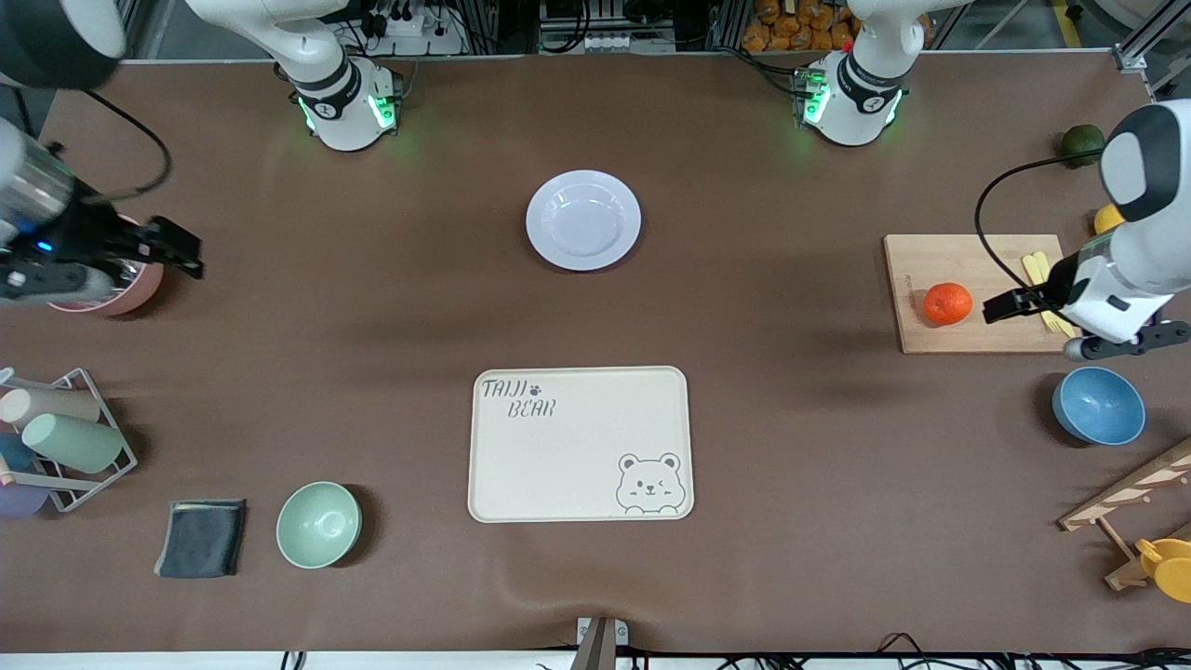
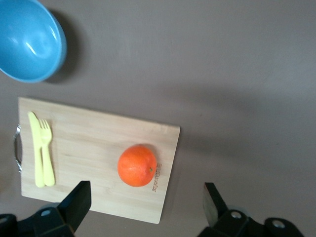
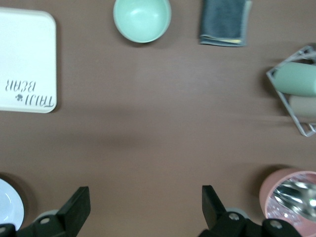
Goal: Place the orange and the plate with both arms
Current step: 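Grasp the orange with the left gripper while the right gripper reaches the plate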
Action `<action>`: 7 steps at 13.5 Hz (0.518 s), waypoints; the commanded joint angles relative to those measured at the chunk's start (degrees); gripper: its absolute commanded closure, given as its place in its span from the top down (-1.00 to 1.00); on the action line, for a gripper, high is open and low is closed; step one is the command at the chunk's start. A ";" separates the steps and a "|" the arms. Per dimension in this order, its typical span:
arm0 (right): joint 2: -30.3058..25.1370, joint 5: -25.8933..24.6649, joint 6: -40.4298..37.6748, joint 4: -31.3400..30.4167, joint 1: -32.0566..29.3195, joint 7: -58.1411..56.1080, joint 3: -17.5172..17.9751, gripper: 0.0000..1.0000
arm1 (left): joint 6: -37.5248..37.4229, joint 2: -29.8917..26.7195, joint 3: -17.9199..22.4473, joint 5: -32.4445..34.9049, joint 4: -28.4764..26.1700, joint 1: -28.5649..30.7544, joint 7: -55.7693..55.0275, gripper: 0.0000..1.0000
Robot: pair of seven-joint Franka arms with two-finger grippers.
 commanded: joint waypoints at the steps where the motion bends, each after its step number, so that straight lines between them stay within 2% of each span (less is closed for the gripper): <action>1: 6.98 1.03 -1.08 5.03 4.89 0.24 -0.54 1.00 | 4.25 0.43 -0.33 2.39 -6.03 1.45 -0.22 1.00; 4: 10.33 4.62 -1.69 5.03 8.85 0.24 -0.63 1.00 | 11.27 2.97 -0.33 4.41 -10.43 3.83 -0.22 1.00; 6: 10.69 6.65 -2.83 4.77 11.14 0.24 -0.63 1.00 | 13.22 5.26 -0.33 4.68 -11.14 5.05 -0.40 1.00; 7: 10.86 7.79 -6.23 4.85 11.41 0.16 -0.54 1.00 | 13.40 5.70 -0.42 4.68 -11.14 5.23 -0.40 1.00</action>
